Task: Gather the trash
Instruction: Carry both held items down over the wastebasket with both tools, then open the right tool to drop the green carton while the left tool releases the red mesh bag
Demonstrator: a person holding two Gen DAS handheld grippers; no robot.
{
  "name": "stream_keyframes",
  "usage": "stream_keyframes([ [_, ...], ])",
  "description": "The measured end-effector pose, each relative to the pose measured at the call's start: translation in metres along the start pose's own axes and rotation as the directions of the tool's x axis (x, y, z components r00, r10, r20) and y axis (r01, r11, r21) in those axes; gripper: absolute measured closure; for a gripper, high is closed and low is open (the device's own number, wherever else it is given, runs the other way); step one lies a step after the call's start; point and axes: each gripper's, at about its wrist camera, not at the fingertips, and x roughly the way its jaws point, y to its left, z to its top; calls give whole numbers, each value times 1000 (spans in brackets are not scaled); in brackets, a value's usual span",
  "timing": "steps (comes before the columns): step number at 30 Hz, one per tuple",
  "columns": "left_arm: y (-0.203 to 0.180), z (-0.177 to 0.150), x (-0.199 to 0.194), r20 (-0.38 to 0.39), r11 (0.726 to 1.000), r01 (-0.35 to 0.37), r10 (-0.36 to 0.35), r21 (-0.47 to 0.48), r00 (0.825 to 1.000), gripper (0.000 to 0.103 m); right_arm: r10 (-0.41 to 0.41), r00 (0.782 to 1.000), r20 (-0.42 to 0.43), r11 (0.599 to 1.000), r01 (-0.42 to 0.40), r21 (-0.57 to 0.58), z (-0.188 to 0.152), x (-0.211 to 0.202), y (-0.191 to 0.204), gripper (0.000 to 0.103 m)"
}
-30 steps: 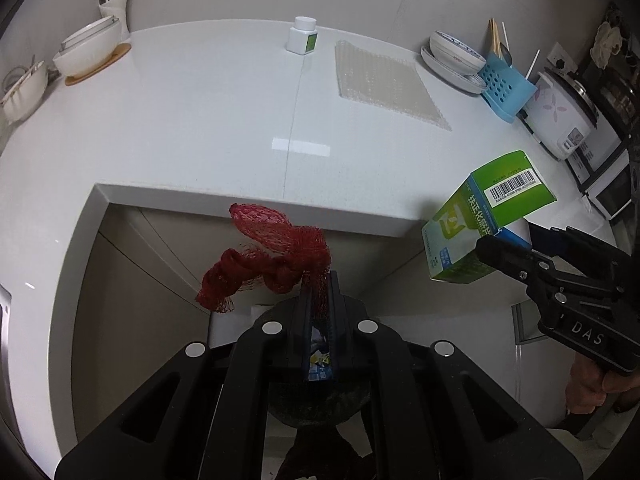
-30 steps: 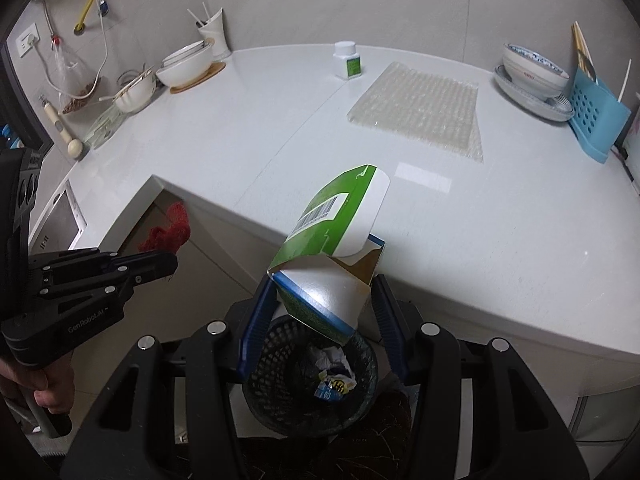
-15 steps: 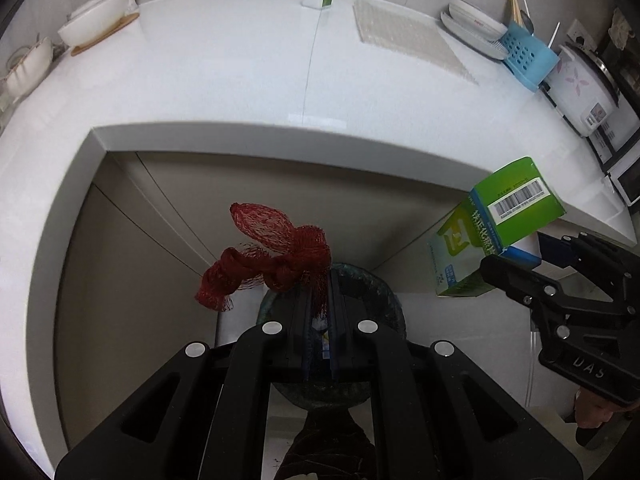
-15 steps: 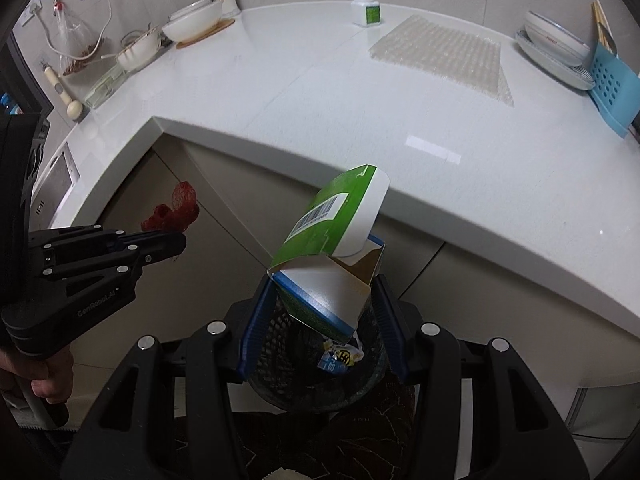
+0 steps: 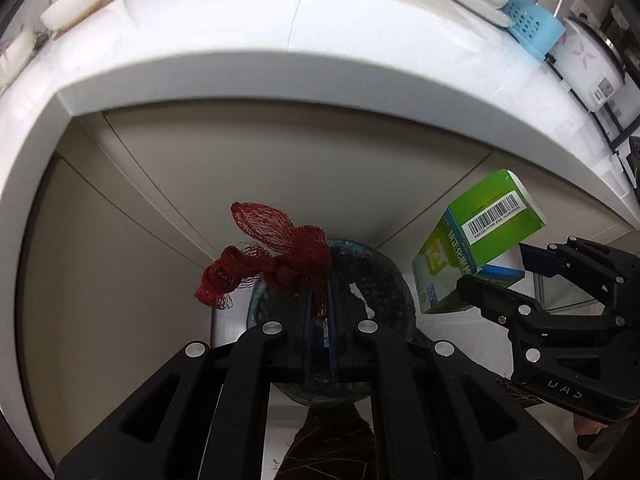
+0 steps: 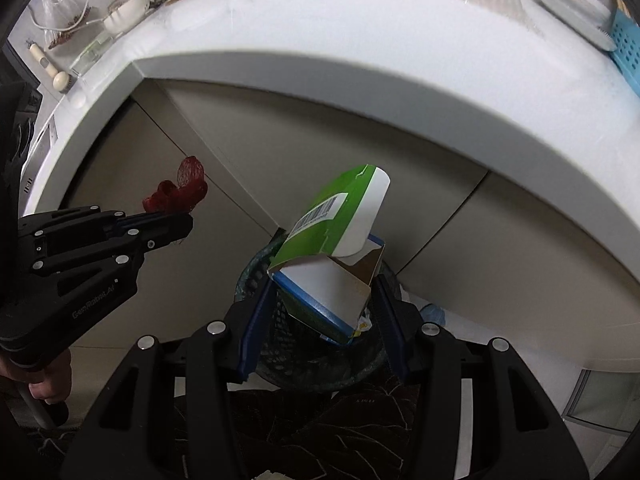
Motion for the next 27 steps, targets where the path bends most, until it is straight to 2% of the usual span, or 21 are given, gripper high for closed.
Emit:
stream_keyframes([
  [17,3,-4,34,-51,999,-22,20,-45,999,97,19,996,-92,999,-22,-27,-5,47,5,55],
  [23,1,-4,35,-54,999,-26,23,-45,998,97,14,995,-101,999,-17,-34,-2,54,10,51],
  [27,3,-8,39,-59,999,-27,24,-42,998,97,11,995,-97,999,-14,-29,1,55,7,43],
])
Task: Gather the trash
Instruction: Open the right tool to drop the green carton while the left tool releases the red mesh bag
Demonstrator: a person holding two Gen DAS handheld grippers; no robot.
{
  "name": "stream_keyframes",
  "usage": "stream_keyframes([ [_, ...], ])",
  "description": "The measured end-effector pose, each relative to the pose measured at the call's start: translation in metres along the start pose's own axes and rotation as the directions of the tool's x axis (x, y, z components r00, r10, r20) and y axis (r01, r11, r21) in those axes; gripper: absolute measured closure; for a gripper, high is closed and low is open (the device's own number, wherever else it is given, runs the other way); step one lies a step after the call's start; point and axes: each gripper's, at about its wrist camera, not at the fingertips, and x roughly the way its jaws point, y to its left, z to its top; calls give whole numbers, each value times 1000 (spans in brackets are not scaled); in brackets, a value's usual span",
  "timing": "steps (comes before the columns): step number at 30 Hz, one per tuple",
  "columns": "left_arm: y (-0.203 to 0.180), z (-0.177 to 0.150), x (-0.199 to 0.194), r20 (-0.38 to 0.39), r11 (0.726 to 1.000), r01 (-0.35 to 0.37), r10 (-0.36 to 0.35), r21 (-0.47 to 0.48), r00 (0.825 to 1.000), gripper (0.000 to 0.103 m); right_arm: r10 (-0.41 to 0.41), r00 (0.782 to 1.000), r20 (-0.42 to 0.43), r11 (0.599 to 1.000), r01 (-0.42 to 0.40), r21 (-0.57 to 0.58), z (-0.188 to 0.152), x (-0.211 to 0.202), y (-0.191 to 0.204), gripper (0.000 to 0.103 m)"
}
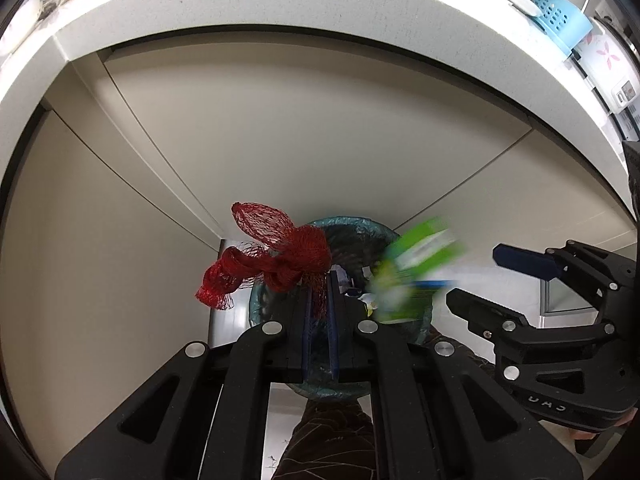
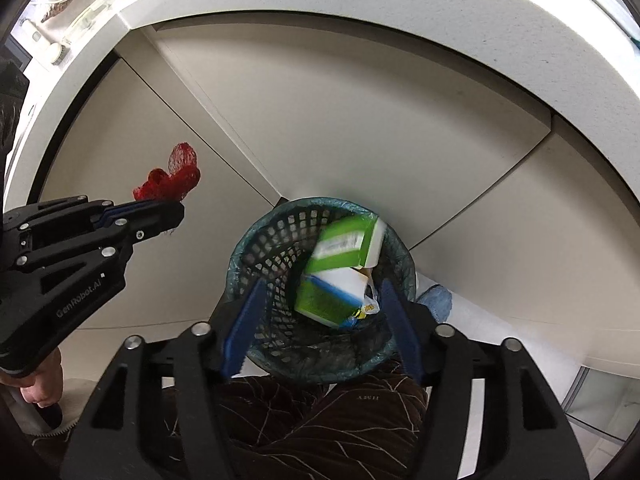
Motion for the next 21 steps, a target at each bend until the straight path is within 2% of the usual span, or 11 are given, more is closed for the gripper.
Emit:
stream_keyframes([
  [7,-8,3,8,-14,1000,3,-3,18,1000,97,-18,1000,14,999,17,31,-7,0,-9,29],
  [13,-10,3,17,-32,999,13,-12,50,999,97,-52,997,53,994,46,101,-14,-11,-30,18],
  [21,-24,3,31,-54,994,27,-22,103,998,96,-95,991,99,979,75,191,-13,-31,-64,13],
])
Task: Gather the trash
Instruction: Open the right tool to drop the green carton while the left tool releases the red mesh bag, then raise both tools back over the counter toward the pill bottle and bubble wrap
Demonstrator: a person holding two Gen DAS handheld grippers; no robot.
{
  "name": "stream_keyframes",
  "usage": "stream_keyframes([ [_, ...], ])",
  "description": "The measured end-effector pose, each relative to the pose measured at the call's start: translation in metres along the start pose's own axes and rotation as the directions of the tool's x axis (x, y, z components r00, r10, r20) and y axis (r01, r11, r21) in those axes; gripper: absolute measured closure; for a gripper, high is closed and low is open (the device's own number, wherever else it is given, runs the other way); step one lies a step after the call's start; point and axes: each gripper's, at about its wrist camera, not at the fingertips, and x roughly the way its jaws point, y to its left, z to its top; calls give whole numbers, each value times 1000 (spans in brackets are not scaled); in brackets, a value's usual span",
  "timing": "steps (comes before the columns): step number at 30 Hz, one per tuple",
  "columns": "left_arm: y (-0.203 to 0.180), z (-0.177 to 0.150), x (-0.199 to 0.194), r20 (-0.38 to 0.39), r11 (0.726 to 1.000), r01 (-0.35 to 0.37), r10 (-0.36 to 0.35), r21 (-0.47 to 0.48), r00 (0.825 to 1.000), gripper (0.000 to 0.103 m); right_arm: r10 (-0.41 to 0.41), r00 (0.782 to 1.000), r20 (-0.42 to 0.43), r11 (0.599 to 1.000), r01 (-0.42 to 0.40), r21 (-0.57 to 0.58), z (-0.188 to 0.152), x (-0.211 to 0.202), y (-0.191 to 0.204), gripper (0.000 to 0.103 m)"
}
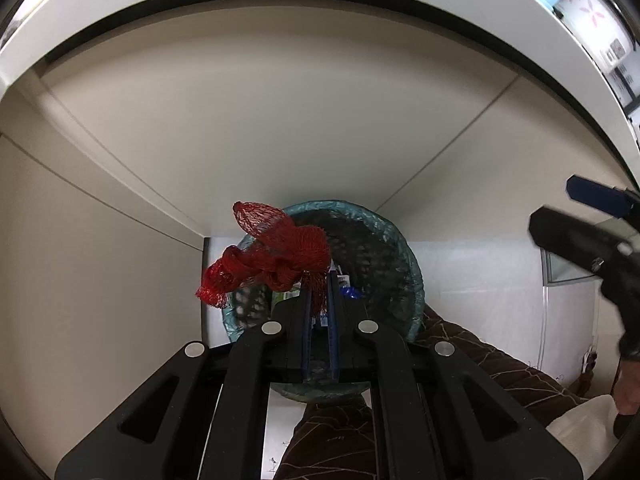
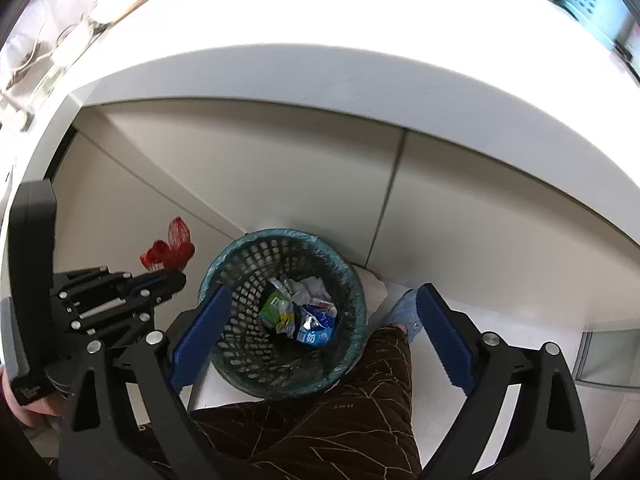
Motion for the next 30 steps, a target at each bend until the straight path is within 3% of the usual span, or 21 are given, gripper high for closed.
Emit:
stream_keyframes([
  [10,-17,4,5,-39,998,-11,13,66,999,94,-19,1000,11,999,19,31,-2,-10,-15,12],
  [15,-20,2,7,-47,997,-10,14,78,999,79,-18,1000,7,999,18,30,0,-17,-17,12],
  [24,-22,-3,5,-39,998,-16,18,63,999,65,-12,1000,7,999,12,30,2,-18,-16,12],
  [26,-23,-3,5,-34,998,-18,20,59,999,58,-14,1000,8,999,13,35,2,-18,-16,12],
  [30,-20,2,-12,23,999,-29,28,42,999,36,-13,1000,26,999,12,52,6,-26,-18,12],
])
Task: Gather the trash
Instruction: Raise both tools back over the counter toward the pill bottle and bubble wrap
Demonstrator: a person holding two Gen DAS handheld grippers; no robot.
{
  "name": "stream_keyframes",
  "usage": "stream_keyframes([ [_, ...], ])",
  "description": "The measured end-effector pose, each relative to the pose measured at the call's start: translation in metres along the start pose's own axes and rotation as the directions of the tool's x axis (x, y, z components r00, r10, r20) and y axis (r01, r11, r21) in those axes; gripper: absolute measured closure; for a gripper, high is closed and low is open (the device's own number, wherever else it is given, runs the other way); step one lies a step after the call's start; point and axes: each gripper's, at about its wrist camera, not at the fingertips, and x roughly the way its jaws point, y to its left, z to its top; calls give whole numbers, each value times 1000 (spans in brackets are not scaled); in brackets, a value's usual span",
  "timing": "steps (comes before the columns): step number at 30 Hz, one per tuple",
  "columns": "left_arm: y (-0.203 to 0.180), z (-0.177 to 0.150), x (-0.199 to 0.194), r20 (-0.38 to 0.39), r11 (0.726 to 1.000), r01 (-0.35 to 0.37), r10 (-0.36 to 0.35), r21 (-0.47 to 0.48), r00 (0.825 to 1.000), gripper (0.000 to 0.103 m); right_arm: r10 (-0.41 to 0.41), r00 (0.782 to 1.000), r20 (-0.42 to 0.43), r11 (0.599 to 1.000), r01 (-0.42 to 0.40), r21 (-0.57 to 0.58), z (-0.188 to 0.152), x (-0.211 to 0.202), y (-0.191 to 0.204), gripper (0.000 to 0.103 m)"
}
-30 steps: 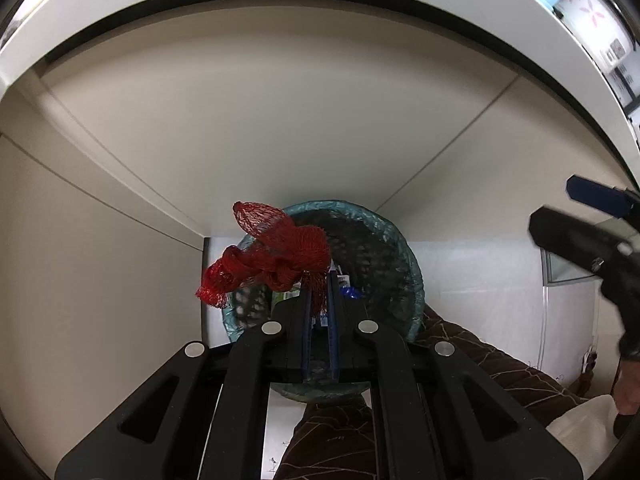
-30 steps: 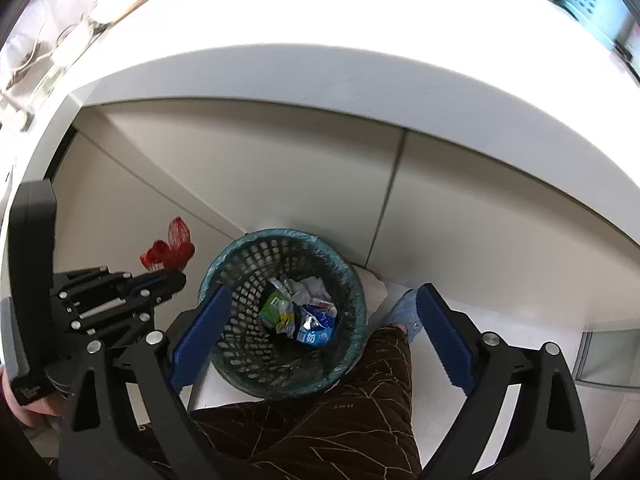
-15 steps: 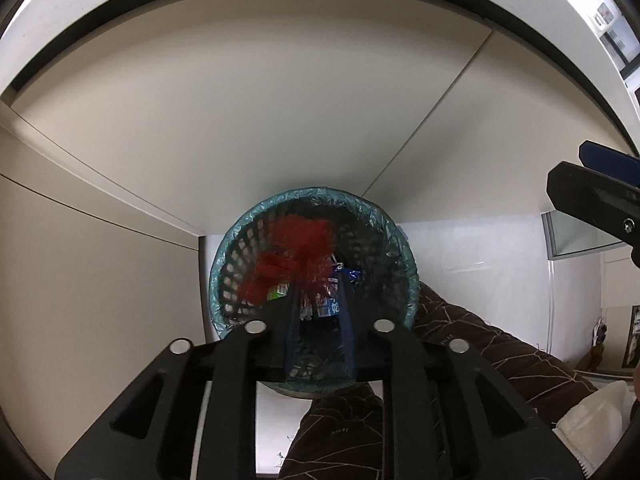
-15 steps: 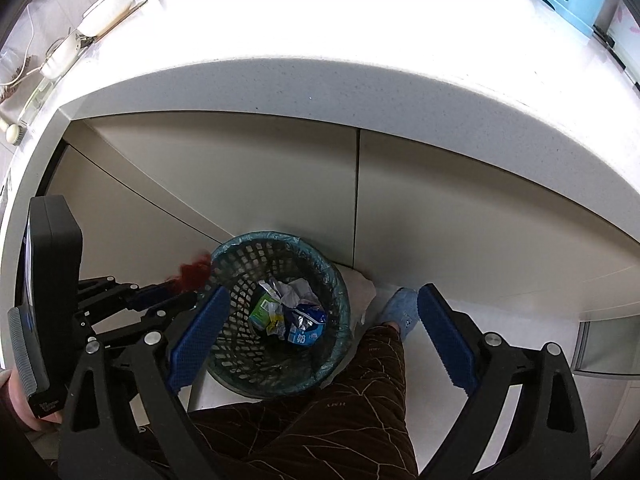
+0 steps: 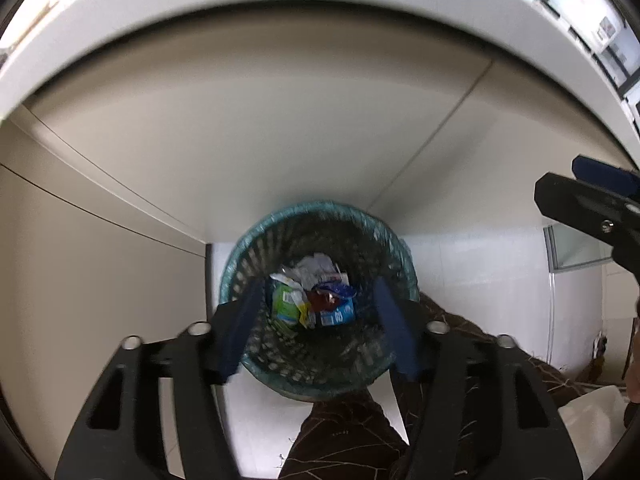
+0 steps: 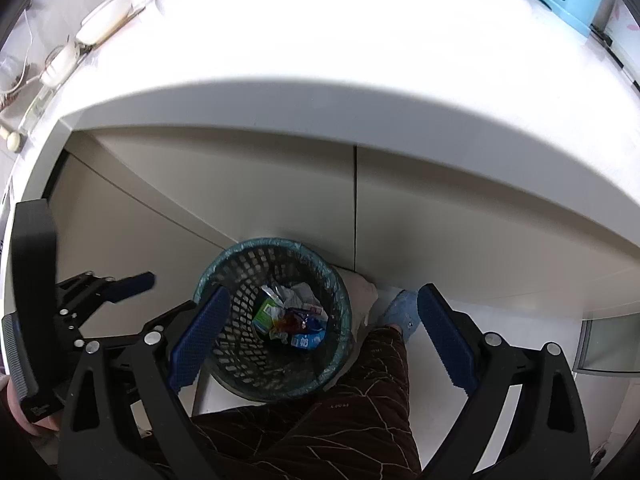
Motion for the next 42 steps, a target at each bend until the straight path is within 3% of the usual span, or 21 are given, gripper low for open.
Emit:
stream_keyframes([
  [6,14,16,-40,77,998,-28,32,-50,997,14,-4,999,45,1000,3,24,18,-28,-2,12],
  [11,26,34,-76,133,996,-32,44,-87,990,6,-20,996,87,999,16,39,38,-55,-3,12],
  [22,35,74,-147,215,989,-61,90,-135,973,6,-68,983,171,997,61,44,84,-109,-3,12],
  [42,33,147,-193,297,988,-37,82,-152,951,6,-69,972,223,997,62,41,161,-150,-15,12],
])
